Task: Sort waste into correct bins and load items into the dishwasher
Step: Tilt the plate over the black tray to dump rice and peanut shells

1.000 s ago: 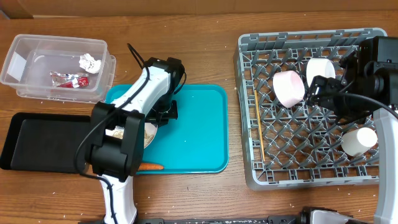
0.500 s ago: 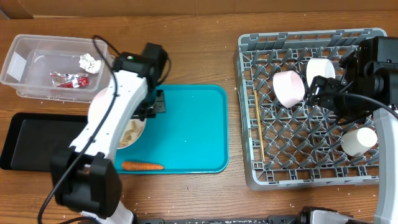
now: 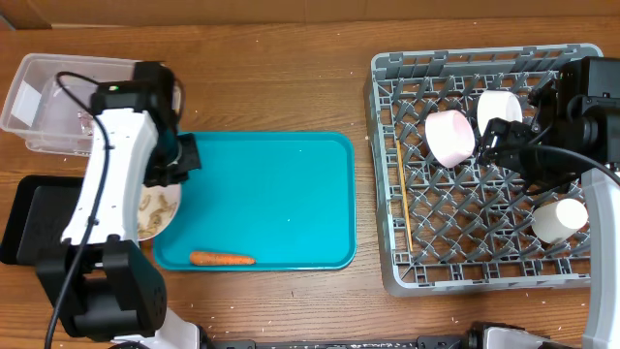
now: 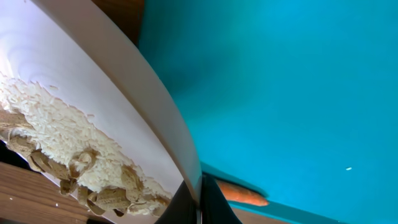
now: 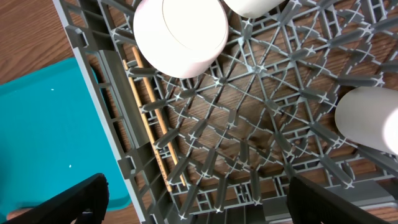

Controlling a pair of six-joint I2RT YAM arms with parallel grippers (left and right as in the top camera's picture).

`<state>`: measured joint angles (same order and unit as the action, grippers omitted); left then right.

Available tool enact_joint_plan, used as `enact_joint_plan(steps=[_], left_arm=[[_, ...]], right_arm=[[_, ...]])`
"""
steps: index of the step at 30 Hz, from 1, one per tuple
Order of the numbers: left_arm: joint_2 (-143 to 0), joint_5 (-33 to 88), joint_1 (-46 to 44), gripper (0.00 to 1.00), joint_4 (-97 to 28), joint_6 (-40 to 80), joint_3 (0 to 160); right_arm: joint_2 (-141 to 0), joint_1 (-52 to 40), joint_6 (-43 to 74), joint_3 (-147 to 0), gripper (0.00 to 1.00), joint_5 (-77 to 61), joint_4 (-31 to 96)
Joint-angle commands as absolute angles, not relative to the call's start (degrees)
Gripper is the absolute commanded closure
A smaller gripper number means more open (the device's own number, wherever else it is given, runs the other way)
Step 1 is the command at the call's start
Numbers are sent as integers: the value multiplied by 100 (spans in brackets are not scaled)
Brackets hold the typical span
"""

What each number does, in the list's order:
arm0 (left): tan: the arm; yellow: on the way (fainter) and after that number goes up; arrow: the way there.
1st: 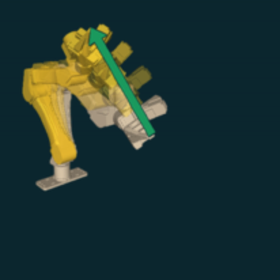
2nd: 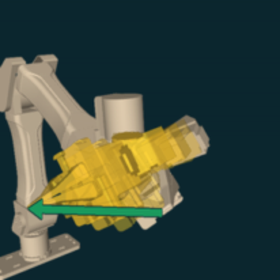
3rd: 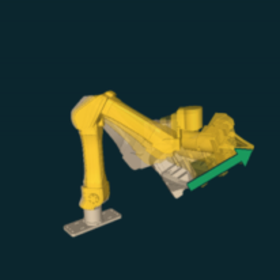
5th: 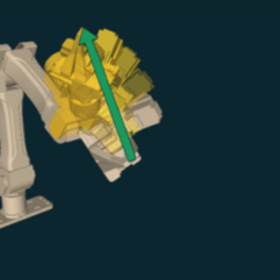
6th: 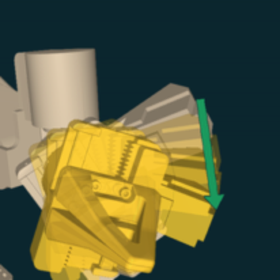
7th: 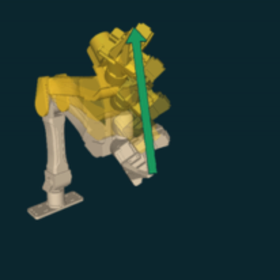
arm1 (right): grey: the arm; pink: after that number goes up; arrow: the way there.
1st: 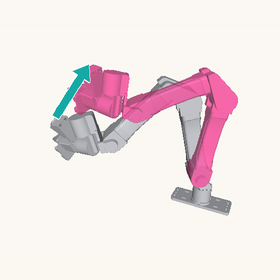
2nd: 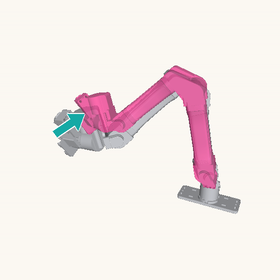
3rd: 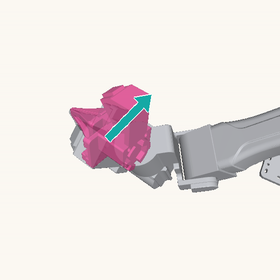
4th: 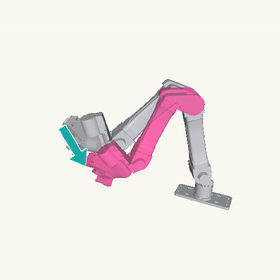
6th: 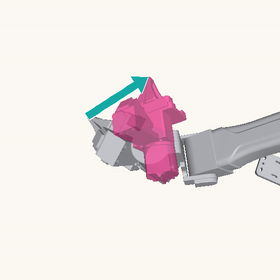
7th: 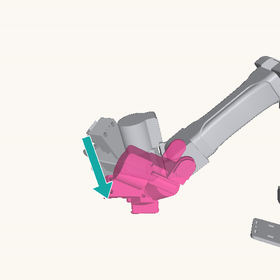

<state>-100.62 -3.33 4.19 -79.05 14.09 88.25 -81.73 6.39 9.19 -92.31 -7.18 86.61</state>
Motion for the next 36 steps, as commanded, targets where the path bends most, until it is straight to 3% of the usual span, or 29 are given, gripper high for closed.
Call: enact_joint_plan(steps=[1, 18, 36], left_arm=[[-9887, -38, 847, 96, -7861, 882, 8958], [-9887, 1192, 2329, 96, -7321, 143, 8958], [-9887, 4073, 3968, 96, -7588, -1085, 8958]], right_arm=[[-8112, 646, 891, -9330, 7, -692, 8676], [-8112, 646, 891, -9327, 8, -692, 8709], [-8112, 646, 891, -9327, 9, -587, 8739]])
